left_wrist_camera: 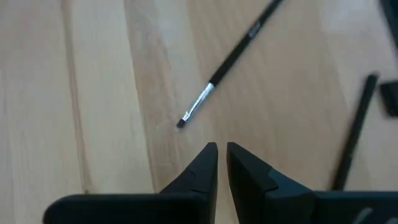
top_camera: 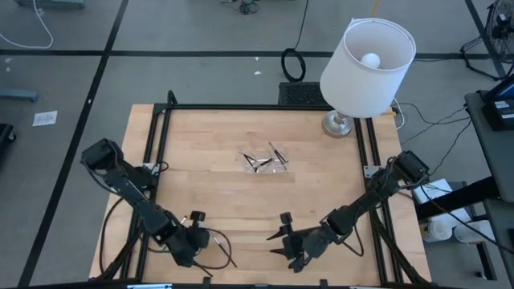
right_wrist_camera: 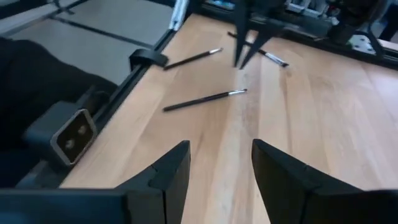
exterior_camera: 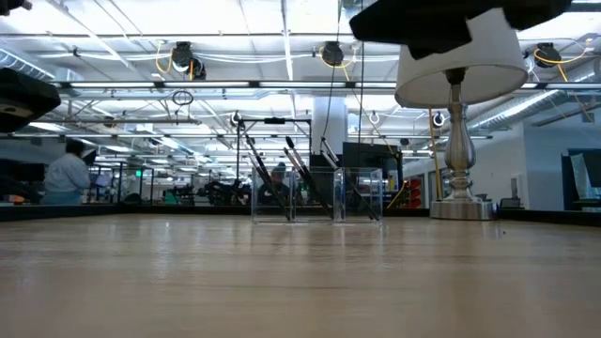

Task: Pick & Place Makeup Supplies
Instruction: Put the makeup brush into the transparent organizer

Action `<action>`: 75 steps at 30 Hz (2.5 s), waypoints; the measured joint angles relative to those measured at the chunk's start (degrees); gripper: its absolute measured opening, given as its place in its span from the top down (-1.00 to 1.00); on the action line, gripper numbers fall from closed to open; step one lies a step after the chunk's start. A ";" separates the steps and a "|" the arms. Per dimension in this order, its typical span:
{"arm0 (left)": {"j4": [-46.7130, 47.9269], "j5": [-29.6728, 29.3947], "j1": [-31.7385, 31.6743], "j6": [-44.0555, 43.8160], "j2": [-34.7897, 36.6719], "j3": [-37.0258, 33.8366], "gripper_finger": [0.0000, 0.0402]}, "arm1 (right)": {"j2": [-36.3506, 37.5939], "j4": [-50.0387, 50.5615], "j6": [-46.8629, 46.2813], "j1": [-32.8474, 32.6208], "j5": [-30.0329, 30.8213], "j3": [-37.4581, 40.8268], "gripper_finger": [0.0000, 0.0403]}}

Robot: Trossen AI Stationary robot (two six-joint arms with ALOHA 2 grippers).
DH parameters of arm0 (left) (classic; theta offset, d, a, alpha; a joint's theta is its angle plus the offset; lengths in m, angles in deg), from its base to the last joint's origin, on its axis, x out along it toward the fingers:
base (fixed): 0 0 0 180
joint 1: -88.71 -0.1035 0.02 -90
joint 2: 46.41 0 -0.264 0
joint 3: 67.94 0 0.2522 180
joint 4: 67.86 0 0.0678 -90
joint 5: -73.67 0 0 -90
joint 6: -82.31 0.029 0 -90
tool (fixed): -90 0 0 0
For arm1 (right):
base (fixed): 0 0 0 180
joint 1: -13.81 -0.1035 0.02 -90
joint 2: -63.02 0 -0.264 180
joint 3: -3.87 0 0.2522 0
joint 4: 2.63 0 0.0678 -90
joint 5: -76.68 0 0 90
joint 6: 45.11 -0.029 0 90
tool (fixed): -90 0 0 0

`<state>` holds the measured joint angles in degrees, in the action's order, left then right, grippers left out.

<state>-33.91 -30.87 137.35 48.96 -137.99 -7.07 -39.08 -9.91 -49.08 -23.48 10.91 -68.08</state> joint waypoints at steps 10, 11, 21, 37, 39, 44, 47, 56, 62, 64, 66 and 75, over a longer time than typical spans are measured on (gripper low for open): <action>0.98 -2.87 -0.79 9.41 -3.71 2.18 0.34 | 0.00 -3.80 -0.70 1.20 -0.28 1.37 0.21; 0.26 -3.71 -0.89 11.00 -3.71 2.16 0.28 | 0.00 -4.03 -0.53 1.27 -0.24 1.37 0.21; -9.45 -4.68 -1.25 26.47 -3.71 2.19 0.00 | 0.00 -4.22 -0.84 2.02 -0.41 1.37 0.21; -16.54 2.50 -4.01 34.17 -10.49 2.94 -0.01 | 0.00 -3.66 -0.91 1.99 -0.47 1.37 0.21; -16.37 2.67 -4.48 35.71 -11.47 3.80 -0.01 | 0.00 -3.53 -0.91 2.02 -0.47 1.37 0.21; -16.28 5.23 -6.77 38.09 -14.14 6.26 -0.01 | 0.00 -3.47 -0.78 2.02 -0.48 1.37 0.21; -16.43 7.24 -8.40 37.40 -15.78 6.85 0.01 | 0.00 -3.23 -0.78 2.02 -0.48 1.37 0.21; -17.32 13.81 -12.10 34.32 -17.70 6.85 0.54 | 0.00 -2.66 -0.91 2.02 -0.48 1.37 0.21; -19.50 13.11 -14.77 33.57 -17.91 6.71 0.94 | 0.00 -2.58 -0.91 2.02 -0.48 1.37 0.21; -21.09 9.94 -16.32 33.44 -17.98 6.71 0.92 | 0.00 -2.56 -0.89 2.04 -0.46 1.37 0.21; -22.02 7.95 -17.78 33.28 -18.06 6.65 0.88 | 0.00 -2.55 -0.77 2.05 -0.43 1.37 0.21; -26.90 8.17 -26.88 31.37 -18.23 6.47 0.94 | 0.00 -2.04 -0.17 2.06 -0.33 1.37 0.21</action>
<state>-60.81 -22.70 110.47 80.34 -156.22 -0.60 -39.08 -11.95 -49.25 -21.42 10.58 -66.70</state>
